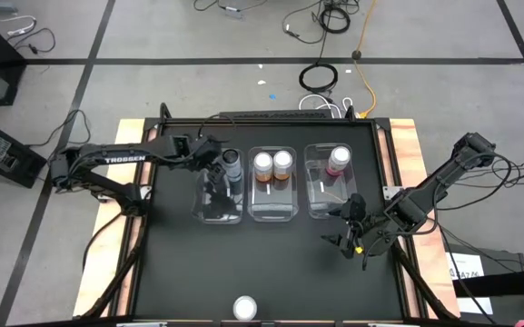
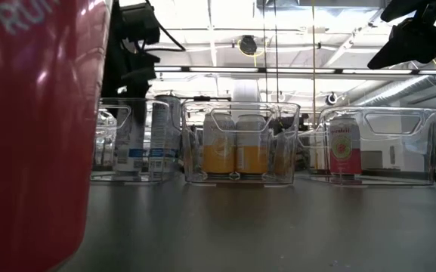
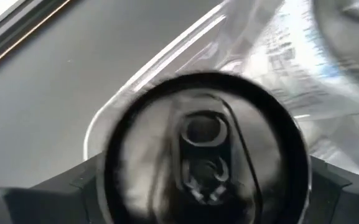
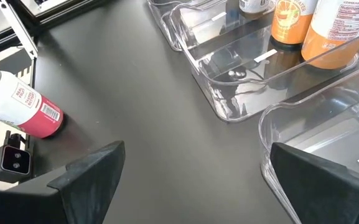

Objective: Sort soda cans
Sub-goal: Put the white soda can into the left transparent bin, then put the pink soda can into the right transparent bin

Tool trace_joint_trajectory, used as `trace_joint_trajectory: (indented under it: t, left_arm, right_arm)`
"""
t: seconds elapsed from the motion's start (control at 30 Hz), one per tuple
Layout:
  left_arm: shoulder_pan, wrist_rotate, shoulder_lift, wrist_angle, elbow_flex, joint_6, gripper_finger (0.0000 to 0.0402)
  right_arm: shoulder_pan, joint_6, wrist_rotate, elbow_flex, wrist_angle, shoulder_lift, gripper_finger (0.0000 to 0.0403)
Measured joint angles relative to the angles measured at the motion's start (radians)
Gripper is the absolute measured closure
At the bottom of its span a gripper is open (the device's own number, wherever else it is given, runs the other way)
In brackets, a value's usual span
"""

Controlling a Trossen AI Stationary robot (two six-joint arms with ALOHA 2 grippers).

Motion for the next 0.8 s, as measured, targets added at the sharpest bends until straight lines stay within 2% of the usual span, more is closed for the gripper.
trace_joint_trajectory:
  t: [0.47,0.67,0.8]
  left_arm:
    - [0.000,0.036,-0.247,0.001,0.000,-0.010,0.0063]
    - [-0.004,0.181,-0.355,-0.024,0.000,-0.101,0.0063]
    - [-0.051,0.207,-0.408,-0.020,0.000,-0.111,0.0063]
  right_arm:
    - [0.000,-0.002,0.000,0.000,0.000,0.000,0.0009]
    - [0.000,-0.011,-0.002,0.000,0.007,0.000,0.0009]
    - [0.000,-0.014,-0.003,0.000,0.007,0.000,0.0009]
